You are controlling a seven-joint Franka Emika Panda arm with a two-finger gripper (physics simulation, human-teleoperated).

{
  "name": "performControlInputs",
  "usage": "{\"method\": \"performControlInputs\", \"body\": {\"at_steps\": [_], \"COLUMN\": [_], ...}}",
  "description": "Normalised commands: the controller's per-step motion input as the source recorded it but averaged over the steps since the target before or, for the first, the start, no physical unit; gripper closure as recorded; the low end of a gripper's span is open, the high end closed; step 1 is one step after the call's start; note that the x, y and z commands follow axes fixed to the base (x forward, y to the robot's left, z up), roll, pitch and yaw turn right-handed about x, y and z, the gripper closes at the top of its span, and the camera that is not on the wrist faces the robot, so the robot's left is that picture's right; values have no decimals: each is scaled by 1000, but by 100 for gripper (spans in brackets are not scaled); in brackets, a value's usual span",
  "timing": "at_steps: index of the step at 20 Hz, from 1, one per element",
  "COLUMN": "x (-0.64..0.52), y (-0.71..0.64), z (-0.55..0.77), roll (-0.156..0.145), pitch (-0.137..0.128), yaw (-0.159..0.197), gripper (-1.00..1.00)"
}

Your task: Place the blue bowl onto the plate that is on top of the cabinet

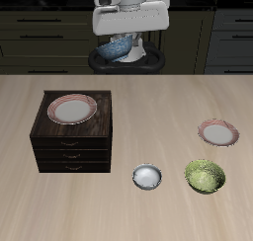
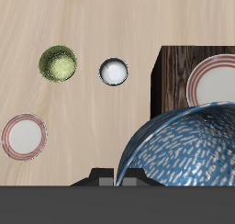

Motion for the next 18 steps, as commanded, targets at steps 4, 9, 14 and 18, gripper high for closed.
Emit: {"method": "performControlInputs", "body": {"at_steps": [4, 9, 14, 18], "x": [62, 5, 136, 84], "y": [-354, -224, -586, -361], "z": [97, 65, 193, 27], "roll": [14, 8, -48, 5], "pitch": [44, -6, -12, 11], "yaw": [-17, 34, -23, -3], "gripper": [100, 100, 100, 100]}}
